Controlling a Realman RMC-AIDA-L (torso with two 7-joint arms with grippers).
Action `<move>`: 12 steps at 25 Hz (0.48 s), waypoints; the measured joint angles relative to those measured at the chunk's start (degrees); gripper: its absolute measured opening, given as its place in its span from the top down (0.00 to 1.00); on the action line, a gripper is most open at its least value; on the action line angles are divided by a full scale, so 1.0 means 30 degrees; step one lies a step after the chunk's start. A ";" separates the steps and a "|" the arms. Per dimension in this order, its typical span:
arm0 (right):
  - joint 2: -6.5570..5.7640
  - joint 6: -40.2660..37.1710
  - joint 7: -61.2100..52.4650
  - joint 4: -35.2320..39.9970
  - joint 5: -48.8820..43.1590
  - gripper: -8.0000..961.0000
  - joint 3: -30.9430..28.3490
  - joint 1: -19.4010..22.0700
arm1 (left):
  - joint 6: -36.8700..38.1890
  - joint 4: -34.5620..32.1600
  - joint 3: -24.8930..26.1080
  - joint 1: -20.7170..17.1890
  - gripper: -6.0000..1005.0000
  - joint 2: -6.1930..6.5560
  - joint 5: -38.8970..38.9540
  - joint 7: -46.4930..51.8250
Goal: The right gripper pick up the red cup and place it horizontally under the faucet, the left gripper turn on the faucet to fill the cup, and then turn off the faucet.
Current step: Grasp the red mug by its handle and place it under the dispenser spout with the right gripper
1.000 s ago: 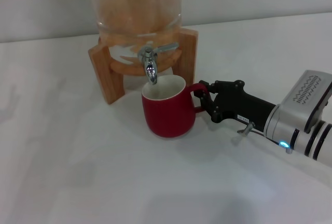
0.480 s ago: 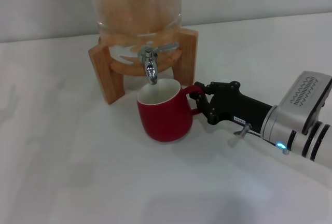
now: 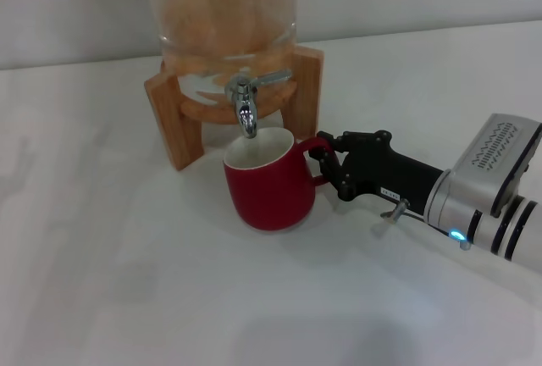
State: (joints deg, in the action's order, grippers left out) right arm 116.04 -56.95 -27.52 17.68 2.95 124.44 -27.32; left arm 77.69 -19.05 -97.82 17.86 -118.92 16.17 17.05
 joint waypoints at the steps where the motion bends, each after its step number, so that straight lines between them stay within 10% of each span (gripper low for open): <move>1: -0.0006 0.0011 -0.0018 0.0000 0.0010 0.85 -0.0010 0.0000 | 0.0000 0.0001 0.0000 0.0008 0.12 -0.0001 0.0000 0.0000; 12: -0.0040 0.0542 -0.0119 0.0020 -0.0032 0.85 0.0142 -0.0159 | -0.0001 -0.0005 0.0000 0.0059 0.12 0.0000 0.0001 0.0000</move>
State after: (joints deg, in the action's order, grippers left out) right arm 115.92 -55.32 -27.87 17.74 2.85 124.86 -27.80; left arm 77.69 -19.07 -97.82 18.03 -118.92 16.17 17.05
